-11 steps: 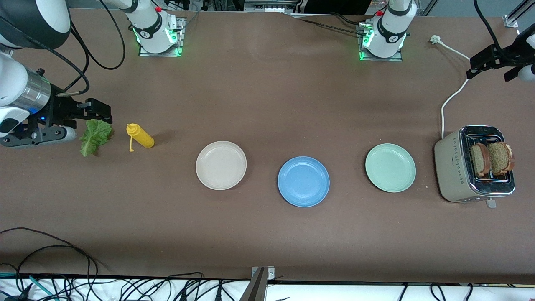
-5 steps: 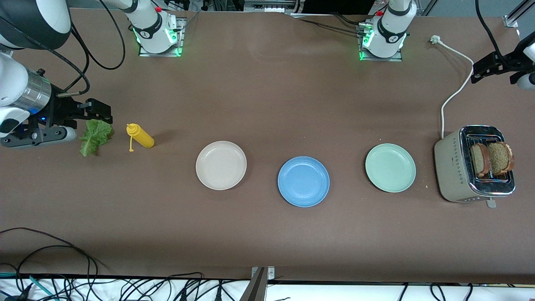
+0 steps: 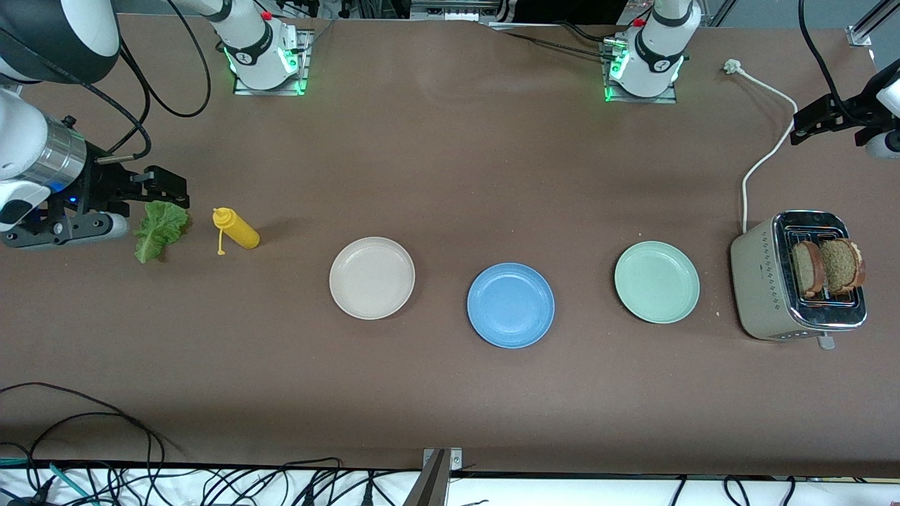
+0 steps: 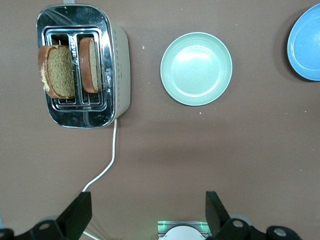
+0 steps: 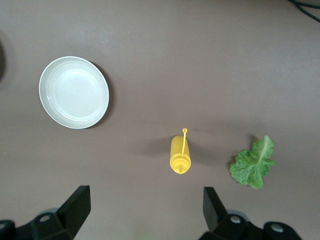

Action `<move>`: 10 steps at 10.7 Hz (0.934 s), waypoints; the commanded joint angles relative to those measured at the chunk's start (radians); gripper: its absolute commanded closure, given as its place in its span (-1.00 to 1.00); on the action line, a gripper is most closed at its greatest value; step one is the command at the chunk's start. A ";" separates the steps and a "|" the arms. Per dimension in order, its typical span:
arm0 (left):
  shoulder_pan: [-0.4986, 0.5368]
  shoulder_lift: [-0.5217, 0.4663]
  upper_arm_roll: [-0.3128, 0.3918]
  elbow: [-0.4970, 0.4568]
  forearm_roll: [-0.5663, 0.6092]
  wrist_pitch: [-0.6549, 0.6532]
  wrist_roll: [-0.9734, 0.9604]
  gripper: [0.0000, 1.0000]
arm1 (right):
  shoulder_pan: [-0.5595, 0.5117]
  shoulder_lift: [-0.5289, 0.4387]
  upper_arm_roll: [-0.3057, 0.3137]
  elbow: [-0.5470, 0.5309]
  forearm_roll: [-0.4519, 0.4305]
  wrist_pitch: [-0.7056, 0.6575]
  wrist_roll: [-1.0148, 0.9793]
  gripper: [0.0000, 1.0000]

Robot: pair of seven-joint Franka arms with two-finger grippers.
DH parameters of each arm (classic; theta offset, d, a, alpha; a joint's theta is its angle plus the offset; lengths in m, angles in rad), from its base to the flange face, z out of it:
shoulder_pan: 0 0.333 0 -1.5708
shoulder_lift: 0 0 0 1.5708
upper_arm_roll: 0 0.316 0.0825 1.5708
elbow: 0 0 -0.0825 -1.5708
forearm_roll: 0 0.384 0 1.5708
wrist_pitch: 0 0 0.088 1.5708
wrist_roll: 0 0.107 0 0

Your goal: Make sandwich in blue plate with both arms

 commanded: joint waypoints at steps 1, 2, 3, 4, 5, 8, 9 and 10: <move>-0.010 -0.003 -0.004 0.015 0.013 -0.012 0.010 -1.00 | -0.005 -0.005 0.004 0.002 0.015 0.004 0.007 -1.00; -0.009 -0.003 -0.019 0.029 0.011 -0.046 0.007 -1.00 | -0.005 -0.005 0.004 0.003 0.013 0.004 0.007 -1.00; -0.009 -0.002 -0.021 0.038 0.011 -0.060 0.005 -1.00 | -0.005 -0.001 0.004 0.003 0.015 0.004 0.007 -1.00; -0.009 0.000 -0.021 0.038 0.011 -0.061 0.007 -1.00 | -0.005 0.000 0.004 0.003 0.015 0.004 0.007 -1.00; -0.009 0.000 -0.021 0.038 0.011 -0.060 0.008 -1.00 | -0.005 0.000 0.004 0.003 0.015 0.004 0.007 -1.00; -0.009 0.000 -0.021 0.038 0.007 -0.060 0.012 -1.00 | -0.007 0.000 0.002 0.005 0.015 0.004 0.007 -1.00; -0.007 0.000 -0.021 0.038 -0.002 -0.060 0.015 -1.00 | -0.008 0.002 0.000 0.005 0.016 0.004 0.009 -1.00; -0.007 0.000 -0.019 0.038 -0.002 -0.060 0.016 -1.00 | -0.008 0.002 -0.001 0.005 0.016 0.004 0.010 -1.00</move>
